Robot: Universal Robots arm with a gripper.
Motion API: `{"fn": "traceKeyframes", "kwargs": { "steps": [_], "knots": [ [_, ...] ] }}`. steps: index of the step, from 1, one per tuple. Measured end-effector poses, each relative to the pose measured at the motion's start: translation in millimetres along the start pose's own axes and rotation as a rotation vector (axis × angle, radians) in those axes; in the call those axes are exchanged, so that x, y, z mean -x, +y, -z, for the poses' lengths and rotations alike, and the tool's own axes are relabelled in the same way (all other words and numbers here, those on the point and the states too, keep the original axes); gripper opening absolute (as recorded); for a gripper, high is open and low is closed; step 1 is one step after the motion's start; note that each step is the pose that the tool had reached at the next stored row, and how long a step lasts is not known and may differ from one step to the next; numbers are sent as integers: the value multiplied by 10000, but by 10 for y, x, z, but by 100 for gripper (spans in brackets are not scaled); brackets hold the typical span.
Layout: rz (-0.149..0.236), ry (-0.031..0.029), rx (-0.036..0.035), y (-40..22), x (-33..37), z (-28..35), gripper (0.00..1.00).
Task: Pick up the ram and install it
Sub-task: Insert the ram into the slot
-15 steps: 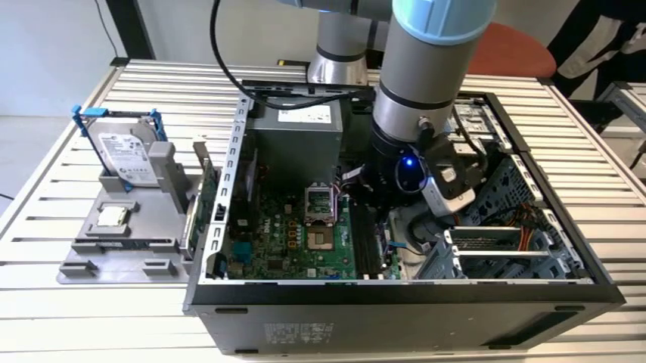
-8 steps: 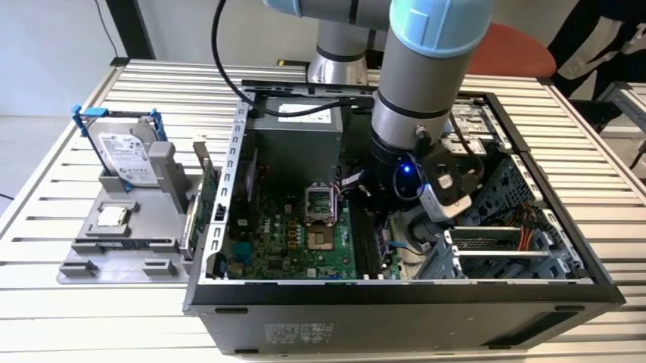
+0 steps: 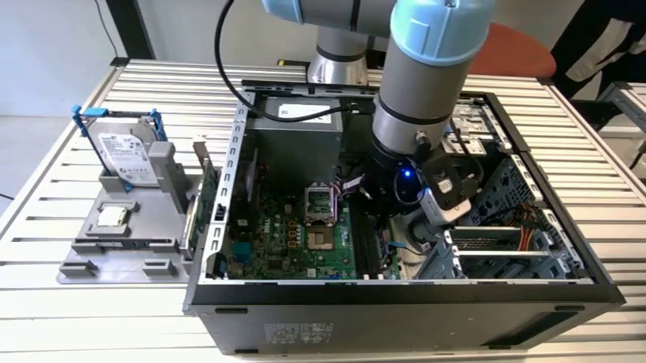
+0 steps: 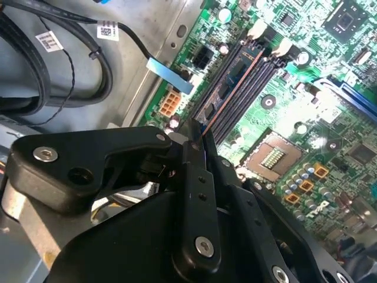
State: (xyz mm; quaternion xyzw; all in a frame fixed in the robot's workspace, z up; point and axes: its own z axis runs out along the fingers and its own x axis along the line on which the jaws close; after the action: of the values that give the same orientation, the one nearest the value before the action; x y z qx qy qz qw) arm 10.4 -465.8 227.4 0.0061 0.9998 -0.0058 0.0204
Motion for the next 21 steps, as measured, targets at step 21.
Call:
{"fn": "traceKeyframes", "kwargs": {
  "steps": [21],
  "knots": [
    [-2, 0, -1, -29, -20, -85, 0]
  ]
}}
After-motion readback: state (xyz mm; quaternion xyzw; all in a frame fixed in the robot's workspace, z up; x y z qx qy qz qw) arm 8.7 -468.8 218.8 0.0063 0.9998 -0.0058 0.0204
